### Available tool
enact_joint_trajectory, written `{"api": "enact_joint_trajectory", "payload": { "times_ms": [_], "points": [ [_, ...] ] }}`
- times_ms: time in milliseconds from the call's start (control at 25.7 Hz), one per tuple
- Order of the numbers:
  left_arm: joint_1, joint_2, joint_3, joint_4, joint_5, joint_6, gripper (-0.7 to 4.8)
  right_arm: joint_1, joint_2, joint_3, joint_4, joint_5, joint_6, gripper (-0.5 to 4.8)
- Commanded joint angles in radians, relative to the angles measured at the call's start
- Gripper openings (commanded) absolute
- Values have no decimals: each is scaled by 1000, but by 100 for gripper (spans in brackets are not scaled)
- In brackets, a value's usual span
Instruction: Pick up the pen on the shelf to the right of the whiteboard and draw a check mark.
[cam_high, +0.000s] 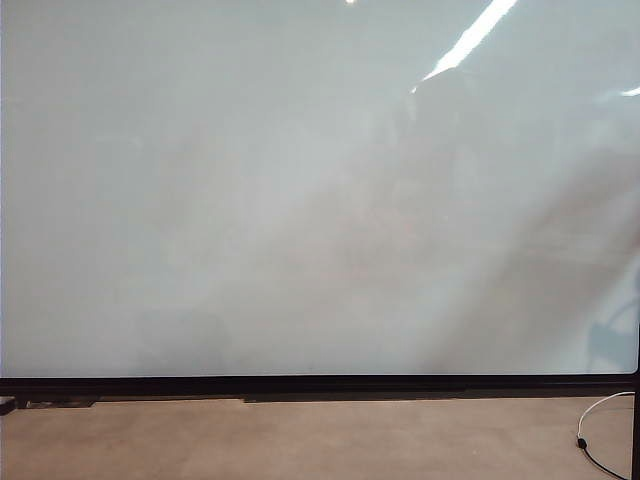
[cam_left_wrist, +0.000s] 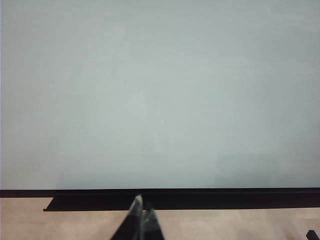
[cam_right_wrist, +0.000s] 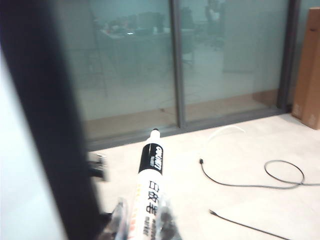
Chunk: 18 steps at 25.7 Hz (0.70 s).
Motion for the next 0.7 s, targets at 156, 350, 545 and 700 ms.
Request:
{"api": "enact_joint_trajectory", "payload": {
  "times_ms": [156, 350, 545, 700],
  "points": [
    [0, 0, 3, 13, 0, 5, -4, 54, -186, -48, -212, 15, -6, -6],
    [0, 0, 3, 13, 0, 5, -4, 117, -269, -71, -311, 33, -20, -6],
    [0, 0, 3, 13, 0, 5, -4, 225, -315, -71, -362, 32, -23, -6],
    [0, 0, 3, 13, 0, 5, -4, 310, -323, -71, -363, 28, -25, -6]
  ]
}}
